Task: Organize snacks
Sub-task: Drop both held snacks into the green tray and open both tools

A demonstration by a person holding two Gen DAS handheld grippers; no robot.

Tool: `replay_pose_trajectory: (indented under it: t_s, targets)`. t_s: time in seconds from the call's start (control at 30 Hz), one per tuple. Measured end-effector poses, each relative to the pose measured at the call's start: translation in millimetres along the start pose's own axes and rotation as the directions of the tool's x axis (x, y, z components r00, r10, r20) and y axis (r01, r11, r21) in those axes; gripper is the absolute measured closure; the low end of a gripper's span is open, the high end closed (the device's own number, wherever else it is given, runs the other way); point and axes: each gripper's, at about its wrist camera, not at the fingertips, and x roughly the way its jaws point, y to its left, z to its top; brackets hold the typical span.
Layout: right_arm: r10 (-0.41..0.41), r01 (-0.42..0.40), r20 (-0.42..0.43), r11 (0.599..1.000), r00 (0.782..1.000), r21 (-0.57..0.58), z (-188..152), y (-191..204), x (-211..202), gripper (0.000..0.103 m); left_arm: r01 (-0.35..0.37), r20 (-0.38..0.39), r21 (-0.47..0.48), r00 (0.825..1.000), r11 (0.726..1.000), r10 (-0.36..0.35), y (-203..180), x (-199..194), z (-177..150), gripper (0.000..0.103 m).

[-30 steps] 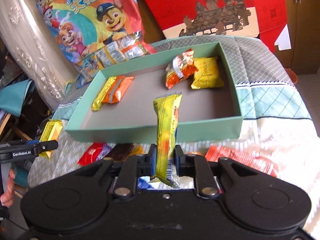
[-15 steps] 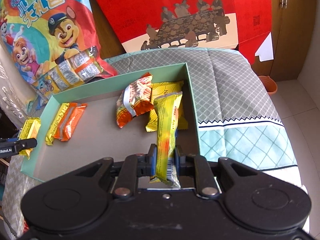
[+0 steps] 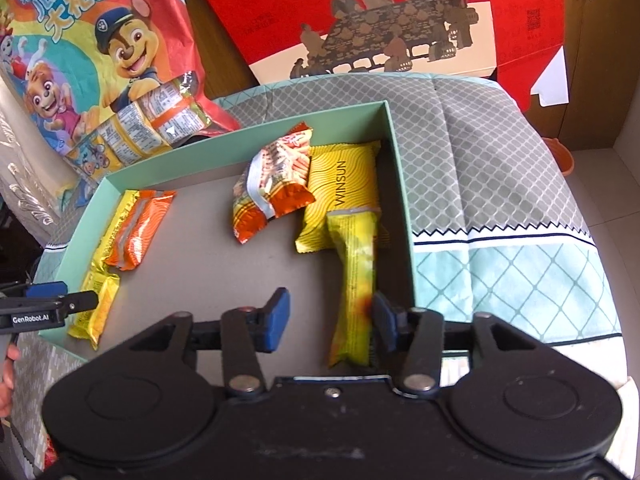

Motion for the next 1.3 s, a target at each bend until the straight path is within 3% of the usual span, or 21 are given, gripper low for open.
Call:
replay_pose_trajectory:
  t_s: [0.03,0.07,0.1,0.13,0.3,0.93,1.3]
  targets:
    - [0.012,-0.012,0.004,1.000,1.000,-0.003,-0.7,2.6,-1.1,0.035,0.001,0.011,0.001,1.000,1.000,-0.001,-1.5,-4.3,0.4,0.014]
    - [0.003,-0.003,0.014,1.000,1.000,-0.010,-1.2,6.9,-3.6,0.017,0.001,0.020,0.002,1.000,1.000,-0.001,-3.1,-8.3,0.6,0.009]
    - [-0.001,0.002,0.032,1.000,0.999,-0.020,-2.0,10.4,-6.9,0.010,-0.007,0.027,0.001,1.000,1.000,0.007,-4.6,-12.3,0.8,0.005]
    - [-0.001,0.002,0.042,1.000,0.999,-0.027,-2.4,13.3,-9.7,0.008,-0.017,0.037,0.000,0.999,1.000,0.017,-5.5,-16.1,0.2,0.000]
    - [0.005,-0.002,0.071,0.999,0.997,-0.037,-4.9,21.0,-29.6,0.000,0.006,0.060,-0.023,0.998,1.000,-0.004,-5.2,-38.3,-6.3,0.000]
    - [0.047,-0.046,0.028,0.999,0.999,-0.016,-67.2,35.7,-74.9,0.000,0.007,0.008,-0.005,1.000,1.000,-0.007,-5.0,-74.9,-76.8,0.000]
    - [0.125,-0.125,-0.083,0.992,0.989,0.001,-102.7,53.4,-65.3,0.000,0.029,-0.024,0.021,0.999,0.999,-0.028,-17.6,-76.2,-111.4,0.000]
